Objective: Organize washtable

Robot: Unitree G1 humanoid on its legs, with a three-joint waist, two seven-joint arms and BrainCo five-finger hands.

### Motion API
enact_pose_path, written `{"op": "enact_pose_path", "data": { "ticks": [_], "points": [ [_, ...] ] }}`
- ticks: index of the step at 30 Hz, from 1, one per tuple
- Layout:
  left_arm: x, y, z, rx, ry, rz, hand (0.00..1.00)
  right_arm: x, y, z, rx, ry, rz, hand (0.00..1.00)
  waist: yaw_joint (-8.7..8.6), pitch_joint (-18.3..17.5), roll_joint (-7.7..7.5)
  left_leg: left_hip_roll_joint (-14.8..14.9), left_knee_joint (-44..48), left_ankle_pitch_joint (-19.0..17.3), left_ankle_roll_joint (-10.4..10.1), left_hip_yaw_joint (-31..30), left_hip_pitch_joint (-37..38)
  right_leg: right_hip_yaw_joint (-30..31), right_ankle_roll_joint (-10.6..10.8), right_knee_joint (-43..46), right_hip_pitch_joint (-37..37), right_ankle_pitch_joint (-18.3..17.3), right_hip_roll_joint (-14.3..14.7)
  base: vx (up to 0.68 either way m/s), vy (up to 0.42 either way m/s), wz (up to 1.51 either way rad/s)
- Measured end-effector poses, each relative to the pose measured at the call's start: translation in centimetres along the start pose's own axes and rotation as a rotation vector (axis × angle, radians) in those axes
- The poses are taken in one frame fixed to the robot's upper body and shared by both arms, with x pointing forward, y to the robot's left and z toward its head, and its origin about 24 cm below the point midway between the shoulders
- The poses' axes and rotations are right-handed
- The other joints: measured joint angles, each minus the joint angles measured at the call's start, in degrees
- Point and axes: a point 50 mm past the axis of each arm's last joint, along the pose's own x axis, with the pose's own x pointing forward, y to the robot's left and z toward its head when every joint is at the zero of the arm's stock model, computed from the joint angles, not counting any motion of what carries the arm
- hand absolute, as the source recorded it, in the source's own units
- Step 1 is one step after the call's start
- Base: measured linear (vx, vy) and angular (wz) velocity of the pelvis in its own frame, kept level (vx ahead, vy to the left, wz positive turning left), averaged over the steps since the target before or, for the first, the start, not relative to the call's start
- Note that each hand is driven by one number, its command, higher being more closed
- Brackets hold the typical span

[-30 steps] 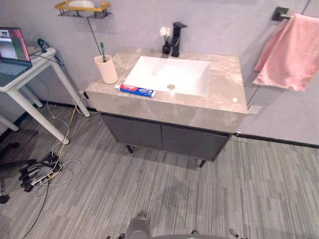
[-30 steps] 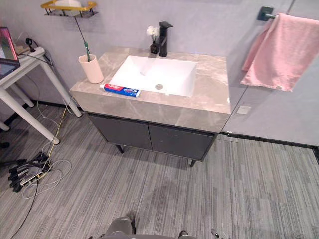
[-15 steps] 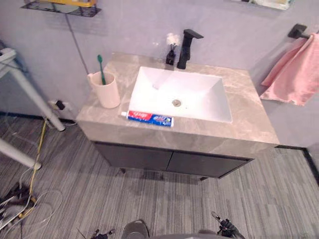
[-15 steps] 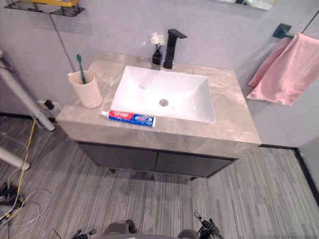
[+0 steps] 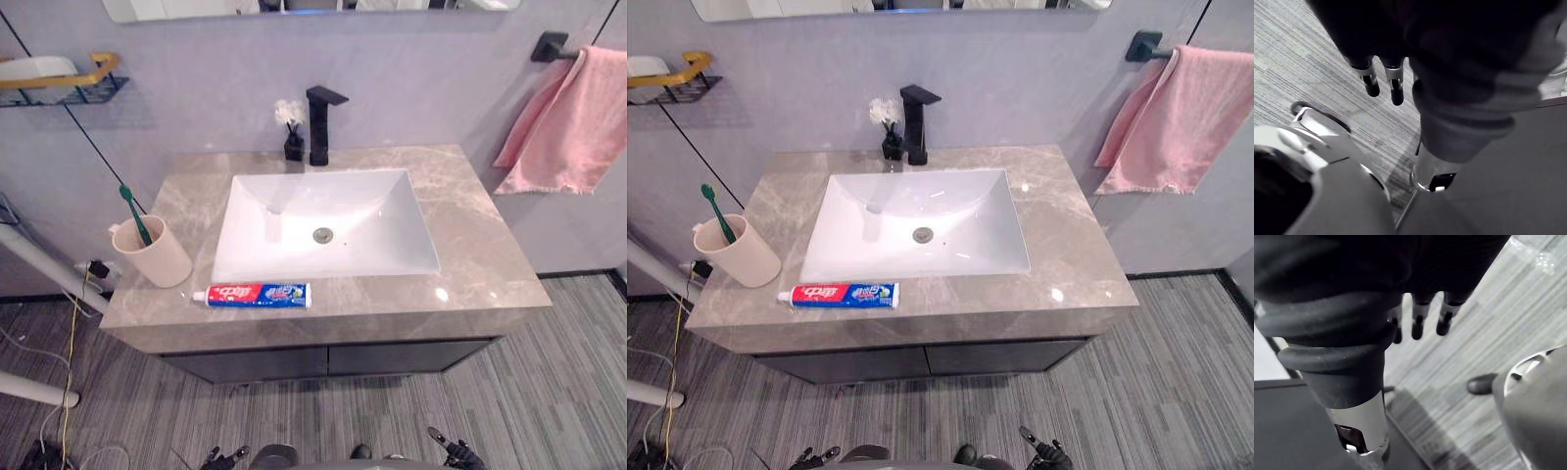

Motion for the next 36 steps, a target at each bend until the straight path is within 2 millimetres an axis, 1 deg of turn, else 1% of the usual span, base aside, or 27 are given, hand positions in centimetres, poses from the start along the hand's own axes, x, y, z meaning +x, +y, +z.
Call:
{"op": "enact_pose_path", "data": {
  "ticks": [1,2,3,4,5,6,7,8,9,11,12,13,14,15,16,19,23,27,29,30,31,32,33,34,35,36],
  "points": [
    [0.0,0.0,0.0,0.0,0.001,0.0,0.0,0.0,-0.1,0.1,0.0,-0.003,-0.001,0.0,-0.02,-0.1,0.29,0.6,-1.8,0.7,-0.9,-0.3,-0.3,0.1,0.3,-0.2,-0.1,0.1,0.2,0.02,0.129,-0.19],
    [0.0,0.0,-0.4,-0.008,0.016,0.003,0.0,0.0,-0.3,0.1,-0.001,-0.005,-0.006,0.0,-0.26,-0.6,0.95,1.4,-4.4,2.4,-1.5,-1.1,-1.1,0.4,0.9,-0.4,-0.2,0.3,0.7,0.1,0.22,-0.15],
    [0.0,0.0,-0.4,-0.008,0.02,0.005,0.0,-0.2,-0.6,-0.6,0.001,0.014,-0.015,0.0,-0.21,-1.2,0.58,0.5,-6.2,3.0,-1.0,-0.9,0.1,1.0,2.1,-1.2,0.4,0.9,0.0,0.1,0.199,-0.09],
    [0.0,0.0,-0.4,-0.006,0.021,0.004,0.0,-0.3,-0.9,-1.1,0.005,0.026,-0.021,0.0,-0.34,-1.2,0.3,0.0,-7.5,3.3,-0.6,-0.9,0.8,1.0,2.5,-1.7,0.9,1.2,-0.4,0.1,0.238,-0.01],
    [0.0,0.3,-0.3,0.0,0.02,0.009,0.0,-0.6,-1.5,-2.1,0.019,0.054,-0.036,0.0,-0.49,-1.5,-0.26,-1.2,-9.8,4.3,0.1,-0.9,1.8,0.9,3.2,-2.3,1.4,1.6,-1.3,0.05,0.193,0.16],
    [0.0,0.5,-0.4,0.017,0.025,0.015,0.0,-0.9,-2.1,-3.1,0.031,0.08,-0.055,0.0,-1.05,-1.7,-0.12,-2.5,-11.7,5.3,0.5,-1.2,2.5,0.5,4.2,-3.0,1.9,1.8,-2.3,0.05,0.196,0.2],
    [0.0,0.6,-0.4,0.024,0.027,0.016,0.0,-1.0,-2.3,-3.4,0.033,0.09,-0.063,0.0,-1.66,-1.9,-0.43,-3.0,-12.5,5.6,1.0,-1.4,2.8,0.1,4.6,-3.2,2.0,1.9,-2.9,0.07,0.196,0.34],
    [0.0,0.7,-0.4,0.039,0.031,0.014,0.0,-1.2,-2.8,-4.0,0.033,0.11,-0.079,0.0,-2.15,-1.9,-0.41,-4.2,-13.5,6.2,1.6,-2.2,3.0,-0.7,5.4,-3.6,2.4,2.3,-3.9,0.07,0.192,0.34],
    [0.0,0.6,-0.4,0.057,0.035,0.009,0.0,-1.4,-3.3,-4.5,0.024,0.13,-0.092,0.0,-2.08,-1.8,-0.13,-5.2,-14.0,6.5,2.1,-2.6,3.0,-1.0,6.2,-3.9,2.4,2.6,-4.7,0.07,0.194,0.3],
    [0.0,0.4,-0.4,0.068,0.035,0.003,0.0,-1.4,-3.6,-4.7,0.035,0.14,-0.101,0.0,-2.09,-1.8,0.1,-6.4,-14.5,6.8,2.6,-3.0,3.0,-1.6,7.0,-4.1,2.3,3.1,-5.9,0.06,0.208,0.22],
    [0.0,0.4,-0.4,0.073,0.033,0.002,0.0,-1.5,-3.6,-4.7,0.03,0.146,-0.102,0.0,-2.22,-1.9,0.12,-7.5,-14.6,6.9,2.7,-3.8,2.9,-2.3,7.8,-4.6,2.6,3.6,-6.9,0.05,0.211,0.26],
    [0.0,0.4,-0.4,0.075,0.031,0.002,0.0,-1.4,-3.6,-4.7,0.021,0.146,-0.101,0.0,-2.16,-1.9,0.1,-7.8,-14.7,7.0,2.8,-4.0,2.8,-2.4,8.1,-4.7,2.7,3.7,-7.1,0.03,0.18,0.26],
    [0.0,0.4,-0.3,0.078,0.028,0.002,0.0,-1.4,-3.5,-4.6,0.0,0.143,-0.094,0.0,-1.82,-1.9,-0.08,-8.6,-15.2,7.5,3.6,-4.2,2.8,-2.5,8.5,-4.7,2.7,4.0,-7.5,-0.02,0.101,0.12],
    [0.0,0.4,-0.3,0.08,0.027,0.001,0.0,-1.3,-3.4,-4.4,-0.003,0.14,-0.09,0.0,-1.68,-1.8,-0.14,-8.9,-15.8,7.7,3.9,-4.2,2.8,-2.5,8.6,-4.7,2.7,4.1,-7.8,-0.04,0.124,0.16],
    [0.0,0.5,-0.3,0.094,0.025,0.002,0.0,-1.1,-2.9,-4.0,-0.017,0.129,-0.073,0.0,-1.7,-1.9,-0.37,-9.6,-16.8,8.4,4.9,-4.8,3.0,-3.0,8.9,-4.7,2.7,4.3,-8.4,-0.05,0.122,0.15],
    [0.0,0.6,-0.2,0.117,0.021,0.001,0.0,-0.9,-2.0,-3.3,-0.068,0.113,-0.029,0.0,-1.61,-2.0,-0.92,-10.6,-18.5,9.4,6.2,-5.4,3.6,-3.5,9.5,-4.6,2.7,4.6,-9.3,-0.04,0.108,0.14],
    [0.0,0.9,0.0,0.139,0.017,0.006,0.0,-0.7,-1.2,-2.9,-0.143,0.102,0.005,0.0,-1.55,-2.2,-1.7,-11.3,-20.8,10.4,6.6,-5.4,4.8,-3.3,9.8,-4.6,2.7,4.8,-10.0,-0.03,0.069,0.0],
    [0.0,0.9,0.3,0.141,0.009,0.005,0.0,-0.7,-0.9,-2.8,-0.171,0.099,0.018,0.0,-1.54,-2.3,-1.98,-11.7,-22.3,10.7,6.8,-5.9,5.4,-3.6,9.9,-4.5,2.6,4.8,-10.2,-0.01,0.026,0.01],
    [0.1,0.9,0.4,0.156,0.005,0.001,0.0,-0.6,-0.7,-2.6,-0.179,0.092,0.025,0.0,-1.7,-2.1,-2.08,-12.1,-22.3,10.8,6.9,-7.3,5.2,-4.4,10.6,-2.3,2.0,3.5,-11.0,0.04,0.007,0.38],
    [0.1,0.7,0.6,0.186,-0.001,-0.009,0.0,-0.6,-0.9,-2.6,-0.183,0.092,0.02,0.0,-1.85,-2.1,-2.04,-12.5,-22.0,11.4,7.6,-9.8,4.7,-5.1,10.0,2.5,0.7,1.1,-12.2,0.06,-0.002,0.75],
    [0.1,0.6,0.7,0.2,-0.004,-0.016,0.0,-0.6,-1.0,-2.6,-0.184,0.092,0.018,0.0,-1.8,-2.0,-1.88,-12.5,-21.9,11.5,7.7,-11.0,4.6,-4.6,9.2,4.0,0.5,0.5,-12.4,0.1,-0.001,1.17],
    [0.2,0.3,1.0,0.211,-0.017,-0.026,0.0,-0.6,-1.1,-2.6,-0.19,0.094,0.017,0.0,-1.75,-1.8,-1.84,-12.6,-21.3,11.7,7.5,-13.8,4.4,-2.9,8.0,6.1,0.5,-0.3,-12.5,0.11,-0.006,1.16],
    [0.2,0.1,1.3,0.219,-0.03,-0.035,0.0,-0.6,-1.0,-2.6,-0.206,0.095,0.021,0.0,-1.55,-1.8,-1.81,-12.6,-21.2,12.1,7.2,-15.8,4.0,-2.1,7.3,6.9,0.7,-0.7,-12.5,0.13,-0.032,1.62],
    [0.2,-0.2,1.9,0.226,-0.057,-0.047,0.0,-0.6,-0.5,-2.5,-0.235,0.088,0.037,0.0,-1.54,-1.6,-2.17,-13.0,-20.3,12.6,6.6,-19.4,2.5,-2.4,6.6,7.1,1.2,-1.5,-12.7,0.11,-0.054,1.43],
    [0.3,-0.5,2.4,0.228,-0.078,-0.054,0.0,-0.5,-0.2,-2.3,-0.244,0.082,0.047,0.0,-1.52,-1.7,-2.94,-13.3,-19.6,12.7,6.4,-20.7,2.0,-2.5,6.7,6.9,1.4,-1.6,-12.8,0.12,-0.082,1.63],
    [0.3,-0.8,2.9,0.235,-0.103,-0.063,0.0,-0.3,0.4,-1.7,-0.257,0.066,0.061,0.0,-1.51,-1.4,-2.97,-13.7,-17.9,12.8,6.2,-23.5,0.1,-3.3,6.7,6.4,1.8,-1.8,-12.7,0.11,-0.098,1.3]
  ]
}}
